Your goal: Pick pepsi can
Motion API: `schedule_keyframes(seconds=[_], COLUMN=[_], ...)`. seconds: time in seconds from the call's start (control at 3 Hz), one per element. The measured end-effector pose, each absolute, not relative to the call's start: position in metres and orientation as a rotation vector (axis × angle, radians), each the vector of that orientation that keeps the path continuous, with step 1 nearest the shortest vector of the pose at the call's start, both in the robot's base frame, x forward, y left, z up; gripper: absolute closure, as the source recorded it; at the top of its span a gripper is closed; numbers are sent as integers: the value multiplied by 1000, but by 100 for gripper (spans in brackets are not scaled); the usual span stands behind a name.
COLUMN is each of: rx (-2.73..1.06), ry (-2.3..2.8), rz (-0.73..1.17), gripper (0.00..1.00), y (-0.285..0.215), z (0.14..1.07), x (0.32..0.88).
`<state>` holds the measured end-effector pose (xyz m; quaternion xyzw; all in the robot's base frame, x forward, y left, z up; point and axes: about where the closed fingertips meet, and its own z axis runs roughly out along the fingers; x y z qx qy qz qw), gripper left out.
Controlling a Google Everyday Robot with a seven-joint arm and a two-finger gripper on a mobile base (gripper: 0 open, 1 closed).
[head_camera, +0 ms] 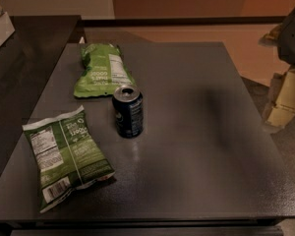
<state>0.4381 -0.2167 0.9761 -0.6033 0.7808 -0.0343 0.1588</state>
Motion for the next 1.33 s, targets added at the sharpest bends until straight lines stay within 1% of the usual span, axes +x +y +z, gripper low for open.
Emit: schedule_keyframes(seconds=[0.33,1.0,1.33], rx=[-1722,-1724,-1775], ry=[2229,2149,2035], rz=[-98,23,122], gripper=[0,0,0], y=[-216,-190,-144], z=[977,972,959], x=[438,442,442])
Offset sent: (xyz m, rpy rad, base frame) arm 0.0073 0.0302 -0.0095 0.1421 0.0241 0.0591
